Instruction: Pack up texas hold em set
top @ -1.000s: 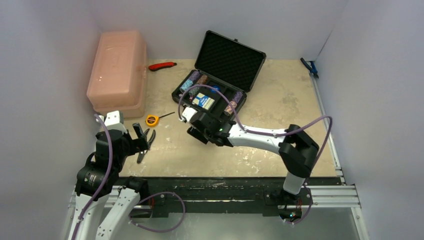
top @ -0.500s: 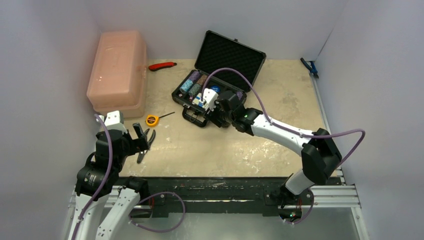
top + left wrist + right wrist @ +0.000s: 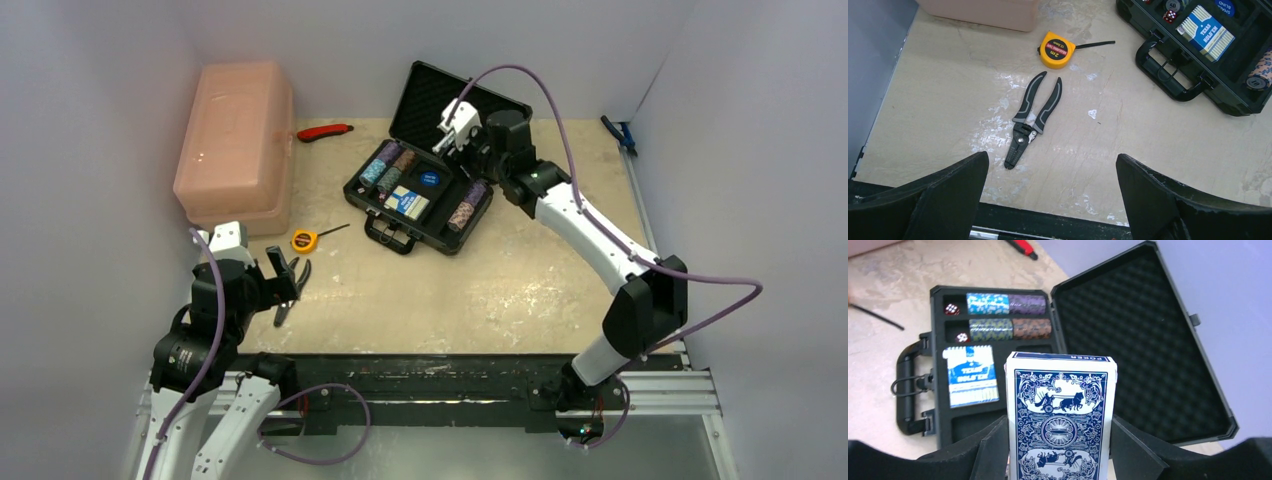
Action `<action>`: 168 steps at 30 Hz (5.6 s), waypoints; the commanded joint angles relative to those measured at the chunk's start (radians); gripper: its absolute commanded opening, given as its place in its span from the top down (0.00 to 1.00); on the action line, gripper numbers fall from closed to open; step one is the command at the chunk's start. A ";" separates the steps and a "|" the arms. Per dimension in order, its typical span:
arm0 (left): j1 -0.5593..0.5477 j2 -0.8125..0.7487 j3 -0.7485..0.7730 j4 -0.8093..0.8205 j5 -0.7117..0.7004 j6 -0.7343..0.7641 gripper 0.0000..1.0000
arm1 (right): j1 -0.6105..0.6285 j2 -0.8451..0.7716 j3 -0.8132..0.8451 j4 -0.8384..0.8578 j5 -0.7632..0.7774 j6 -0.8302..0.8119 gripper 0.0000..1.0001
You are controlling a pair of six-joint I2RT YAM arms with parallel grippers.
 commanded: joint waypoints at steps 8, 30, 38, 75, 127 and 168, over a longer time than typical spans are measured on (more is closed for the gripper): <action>0.005 0.002 -0.003 0.038 0.010 0.024 0.00 | -0.104 0.162 0.247 -0.152 -0.245 -0.024 1.00; 0.007 0.031 0.000 0.035 -0.004 0.021 0.00 | -0.116 0.477 0.568 -0.329 -0.285 -0.071 1.00; 0.007 0.039 -0.001 0.033 -0.009 0.019 0.00 | -0.116 0.574 0.631 -0.310 -0.297 -0.072 1.00; 0.016 0.072 0.003 0.033 -0.004 0.022 0.00 | -0.116 0.850 0.850 -0.307 -0.343 -0.071 1.00; 0.018 0.051 0.003 0.035 0.010 0.026 0.00 | -0.116 0.834 0.574 -0.495 -0.233 0.000 0.69; 0.019 0.019 0.001 0.039 0.016 0.030 0.00 | -0.005 0.669 0.651 -0.167 -0.227 0.464 0.54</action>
